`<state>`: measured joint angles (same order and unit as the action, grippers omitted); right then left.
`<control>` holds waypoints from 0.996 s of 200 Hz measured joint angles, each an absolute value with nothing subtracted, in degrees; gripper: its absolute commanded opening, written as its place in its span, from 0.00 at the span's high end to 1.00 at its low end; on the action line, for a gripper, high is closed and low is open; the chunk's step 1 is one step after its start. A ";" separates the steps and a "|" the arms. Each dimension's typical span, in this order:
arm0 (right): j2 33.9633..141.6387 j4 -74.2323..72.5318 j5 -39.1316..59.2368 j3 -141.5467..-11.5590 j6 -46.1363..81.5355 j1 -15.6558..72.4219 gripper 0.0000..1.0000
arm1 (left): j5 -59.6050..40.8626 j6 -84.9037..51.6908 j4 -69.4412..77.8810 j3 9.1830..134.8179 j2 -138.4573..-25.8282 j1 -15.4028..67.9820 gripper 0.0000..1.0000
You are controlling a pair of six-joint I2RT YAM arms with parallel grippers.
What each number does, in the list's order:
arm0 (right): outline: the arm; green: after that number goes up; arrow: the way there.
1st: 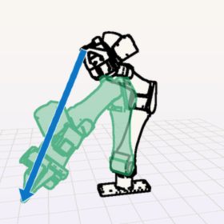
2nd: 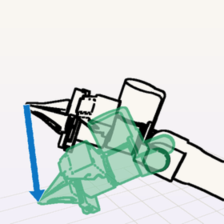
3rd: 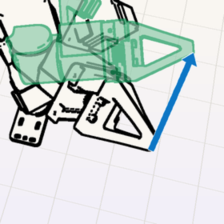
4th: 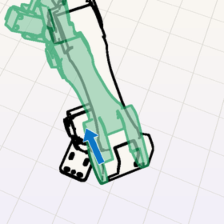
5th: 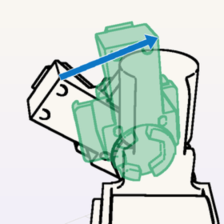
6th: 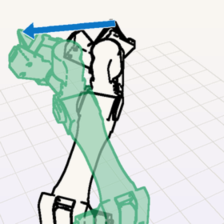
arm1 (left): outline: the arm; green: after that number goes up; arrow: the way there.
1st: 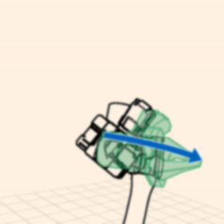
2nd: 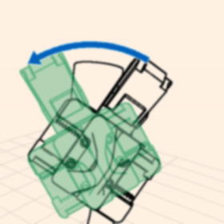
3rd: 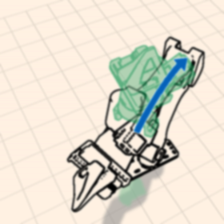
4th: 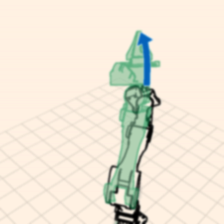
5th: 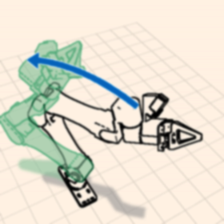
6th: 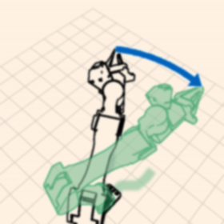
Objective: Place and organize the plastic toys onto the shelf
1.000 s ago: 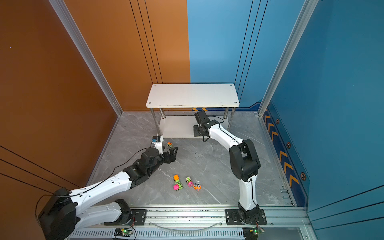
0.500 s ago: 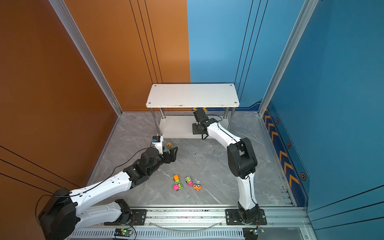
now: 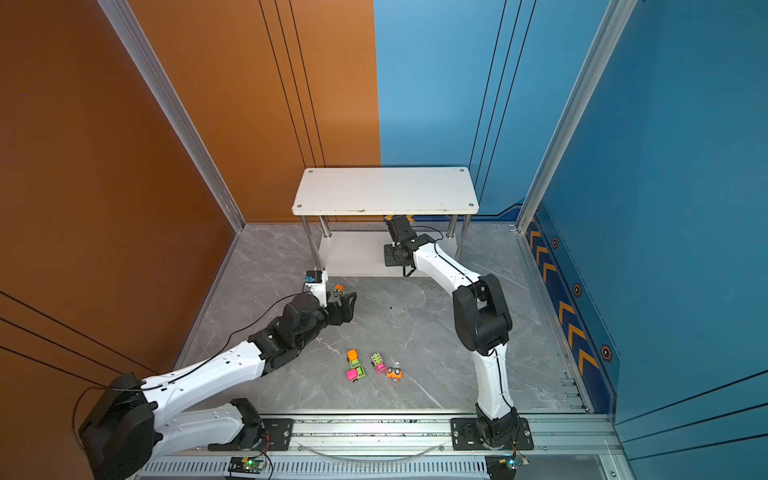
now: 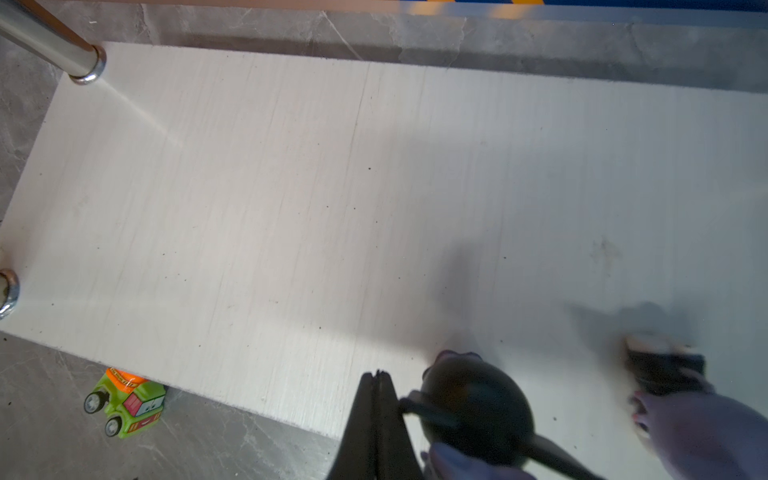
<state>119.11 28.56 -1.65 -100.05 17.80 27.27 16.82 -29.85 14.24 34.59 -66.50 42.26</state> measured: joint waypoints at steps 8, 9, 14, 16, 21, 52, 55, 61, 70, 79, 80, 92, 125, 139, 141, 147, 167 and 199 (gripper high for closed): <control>119.28 28.56 -1.65 -100.05 17.80 27.27 1.00 | 16.82 -29.82 14.22 34.59 -66.50 42.26 0.09; 119.31 28.56 -1.65 -100.05 17.80 27.27 1.00 | 16.82 -29.85 14.24 34.59 -66.50 42.26 0.09; 119.37 28.62 -1.63 -100.05 17.80 27.27 1.00 | 16.82 -29.85 14.22 34.59 -66.50 42.26 0.09; 119.37 28.64 -1.63 -100.05 17.78 27.27 1.00 | 16.82 -29.85 14.22 34.59 -66.50 42.26 0.09; 119.37 28.73 -1.63 -100.05 17.80 27.33 1.00 | 16.82 -29.85 14.24 34.59 -66.50 42.26 0.09; 117.99 28.64 -1.65 -97.91 17.80 28.23 1.00 | 16.86 -29.87 13.85 34.59 -66.48 42.26 0.11; 117.51 28.51 -1.65 -97.30 17.80 28.45 1.00 | 16.91 -29.87 13.63 34.59 -66.46 42.26 0.11; 116.62 28.56 -1.67 -96.16 17.80 28.80 1.00 | 17.08 -29.91 13.04 34.59 -66.28 42.26 0.12; 114.96 28.42 -1.72 -94.26 17.80 29.45 1.00 | 17.69 -30.06 11.79 34.59 -65.76 42.26 0.13; 112.38 28.10 -1.74 -91.55 17.82 30.24 1.00 | 18.98 -30.35 9.85 34.59 -64.51 42.26 0.13; 112.14 28.10 -1.74 -91.31 17.82 30.33 1.00 | 19.14 -30.37 9.63 34.59 -64.36 42.26 0.12; 108.12 27.59 -1.83 -87.26 17.85 31.35 1.00 | 21.47 -31.29 6.79 34.57 -61.80 42.26 0.17; 97.95 26.02 -3.18 -77.89 18.04 34.11 1.00 | 31.14 -36.58 -5.58 33.67 -50.72 42.24 0.19; 94.87 25.45 -3.57 -74.52 18.26 35.03 1.00 | 35.24 -39.57 -12.58 33.36 -47.77 41.63 0.17; 94.61 25.45 -3.62 -74.19 18.28 35.11 1.00 | 35.73 -40.05 -13.58 33.28 -47.46 41.45 0.17; 93.76 25.30 -3.73 -72.99 18.44 35.51 1.00 | 36.77 -41.12 -15.86 32.88 -47.22 40.97 0.16; 92.07 25.28 -4.34 -69.95 18.52 36.80 1.00 | 38.24 -44.03 -22.02 31.11 -48.31 39.09 0.08; 89.73 25.50 -4.97 -66.83 18.50 38.28 1.00 | 37.41 -46.78 -26.74 27.11 -51.62 34.61 0.06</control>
